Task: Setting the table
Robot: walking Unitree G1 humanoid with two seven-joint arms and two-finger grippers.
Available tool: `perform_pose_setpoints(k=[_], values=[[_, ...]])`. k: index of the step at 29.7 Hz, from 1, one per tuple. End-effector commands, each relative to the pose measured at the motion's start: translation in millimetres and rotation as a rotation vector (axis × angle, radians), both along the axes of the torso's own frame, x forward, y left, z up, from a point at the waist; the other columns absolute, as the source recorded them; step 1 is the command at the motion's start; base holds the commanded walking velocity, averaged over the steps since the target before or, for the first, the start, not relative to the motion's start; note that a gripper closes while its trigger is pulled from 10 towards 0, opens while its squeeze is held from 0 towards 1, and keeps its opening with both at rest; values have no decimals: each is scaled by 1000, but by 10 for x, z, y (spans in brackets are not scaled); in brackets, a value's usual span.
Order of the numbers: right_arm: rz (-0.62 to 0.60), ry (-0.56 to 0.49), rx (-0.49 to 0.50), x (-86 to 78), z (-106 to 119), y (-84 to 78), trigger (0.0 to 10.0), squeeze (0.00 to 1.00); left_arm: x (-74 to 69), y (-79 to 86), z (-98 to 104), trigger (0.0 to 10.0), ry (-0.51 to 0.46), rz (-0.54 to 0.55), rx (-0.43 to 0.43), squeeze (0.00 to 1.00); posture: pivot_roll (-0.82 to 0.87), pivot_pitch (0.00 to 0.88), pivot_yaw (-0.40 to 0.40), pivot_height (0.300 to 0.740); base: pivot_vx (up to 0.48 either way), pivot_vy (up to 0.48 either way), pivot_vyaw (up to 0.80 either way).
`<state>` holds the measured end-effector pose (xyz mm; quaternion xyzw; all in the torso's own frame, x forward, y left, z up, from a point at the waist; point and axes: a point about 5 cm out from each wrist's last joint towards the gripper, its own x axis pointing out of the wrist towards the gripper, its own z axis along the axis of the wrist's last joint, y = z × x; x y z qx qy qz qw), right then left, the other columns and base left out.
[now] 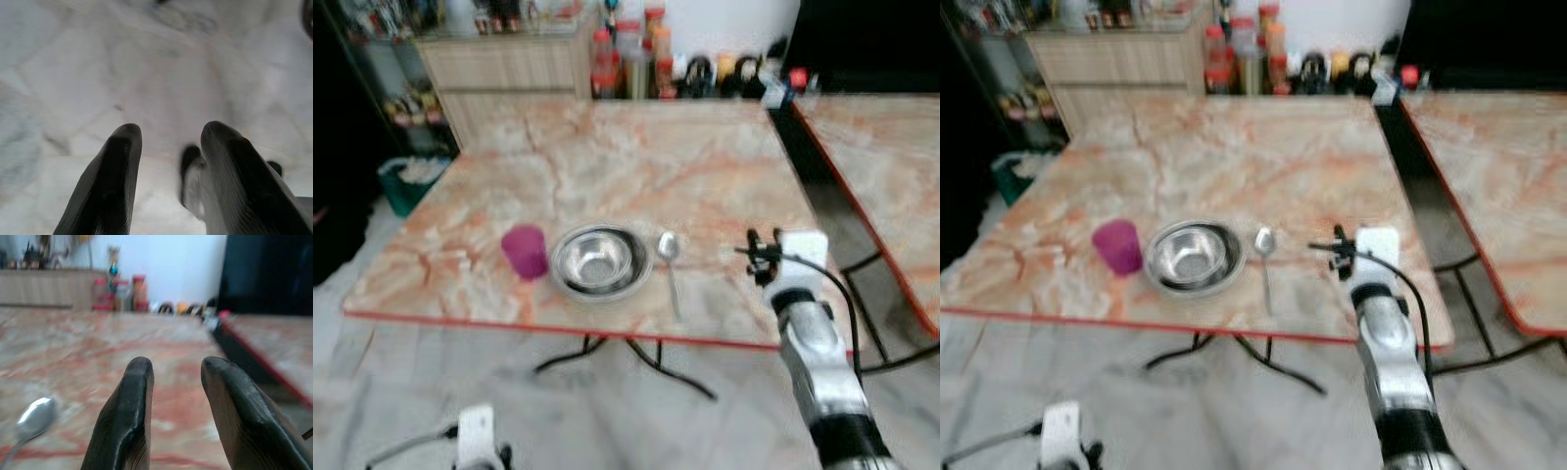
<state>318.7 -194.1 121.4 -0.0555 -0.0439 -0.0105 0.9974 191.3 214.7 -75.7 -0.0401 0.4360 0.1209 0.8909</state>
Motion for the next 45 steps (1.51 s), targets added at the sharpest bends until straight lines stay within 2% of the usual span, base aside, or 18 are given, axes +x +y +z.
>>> perform_pose_setpoints(k=[1, 5, 7, 11, 18, 22, 23, 27, 31, 39, 45], values=[[6, -20, -3, -60, -14, 50, 10000, 0, -15, 76, 11, 10000, -2, 2, 27, 0, 5, 0, 30, 740, 0, -480, 0], [11, 50, -11, -161, -242, 44, 10000, 0, -14, 52, 6, 10000, -1, -5, 26, 0, 4, 0, 30, 740, 0, -480, 0], [4, 122, -15, -228, -442, 19, 10000, 0, -7, 44, 8, 10000, -2, -7, 25, 0, 6, 0, 27, 740, 0, -480, 0], [-16, 212, -7, -296, -662, -27, 10000, 0, 12, 44, 18, 10000, -6, -7, 27, 0, 7, 0, 25, 740, 0, -480, 0], [-78, 513, 11, -507, -1261, -108, 10000, 0, 50, 42, 37, 10000, -14, -7, 28, 0, 7, 0, 30, 740, 0, -480, 0], [-82, 647, 39, -649, -1477, -87, 10000, 0, 65, 44, 45, 10000, -18, -7, 29, 0, 9, 0, 31, 740, 0, -480, 0], [-82, 647, 39, -649, -1477, -87, 10000, 0, 65, 44, 45, 10000, -18, -7, 29, 0, 9, 0, 31, 740, 0, -480, 0], [-92, 835, 67, -898, -1741, -67, 10000, 0, 79, 45, 53, 10000, -20, -10, 32, 0, 7, 0, 37, 740, 0, -429, 0], [-124, 927, 76, -1041, -1858, -64, 10000, 0, 86, 45, 57, 10000, -19, -15, 34, 0, 7, 0, 37, 740, 0, -398, 0], [-116, 1015, 102, -1209, -1979, 31, 10000, 0, 78, 49, 49, 10000, 12, -40, 64, 0, 10, 0, 32, 740, 72, -375, 0], [-128, 1049, 107, -1311, -2035, 40, 10000, 0, 50, -6, 17, 10000, 38, -50, 6, 0, 9, 0, 30, 740, 157, -106, 0]])
